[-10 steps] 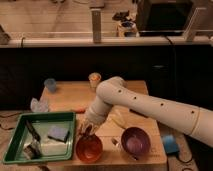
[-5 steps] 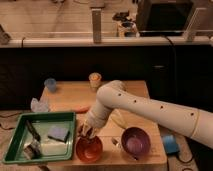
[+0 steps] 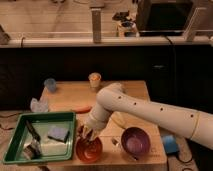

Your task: Place grapes in red bowl

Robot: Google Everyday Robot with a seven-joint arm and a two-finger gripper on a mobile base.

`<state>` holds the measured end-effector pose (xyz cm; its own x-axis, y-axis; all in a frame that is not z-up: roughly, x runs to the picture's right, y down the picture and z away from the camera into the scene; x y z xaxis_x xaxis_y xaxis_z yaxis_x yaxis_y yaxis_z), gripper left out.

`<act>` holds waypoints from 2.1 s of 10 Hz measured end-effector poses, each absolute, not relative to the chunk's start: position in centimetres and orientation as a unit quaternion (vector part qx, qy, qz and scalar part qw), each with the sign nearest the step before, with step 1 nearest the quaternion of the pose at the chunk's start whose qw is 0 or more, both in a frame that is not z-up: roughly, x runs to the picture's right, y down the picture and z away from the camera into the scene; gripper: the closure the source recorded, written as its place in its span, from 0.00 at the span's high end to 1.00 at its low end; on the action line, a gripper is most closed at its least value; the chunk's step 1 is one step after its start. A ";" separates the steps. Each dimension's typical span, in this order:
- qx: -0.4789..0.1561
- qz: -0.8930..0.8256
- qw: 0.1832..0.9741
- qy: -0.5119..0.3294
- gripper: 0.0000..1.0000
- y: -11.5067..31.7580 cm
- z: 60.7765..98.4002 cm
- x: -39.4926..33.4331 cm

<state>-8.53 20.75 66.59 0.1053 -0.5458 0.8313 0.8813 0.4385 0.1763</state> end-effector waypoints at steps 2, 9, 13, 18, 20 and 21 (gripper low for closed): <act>-0.135 -0.548 0.676 -0.475 0.00 20.8 66.3 -8.4; -0.059 -0.716 0.459 -0.522 0.00 21.3 65.5 -8.4; -0.075 -0.787 0.393 -0.470 0.30 21.6 65.5 -8.5; -0.077 -0.849 0.333 -0.402 0.78 22.1 65.4 -8.4; -0.082 -0.857 0.318 -0.397 0.80 22.2 65.4 -8.3; -0.082 -0.857 0.318 -0.397 0.80 22.2 65.5 -8.3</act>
<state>-8.26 22.21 65.46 -0.7838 -0.4809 0.3929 0.6107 -0.4827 0.6277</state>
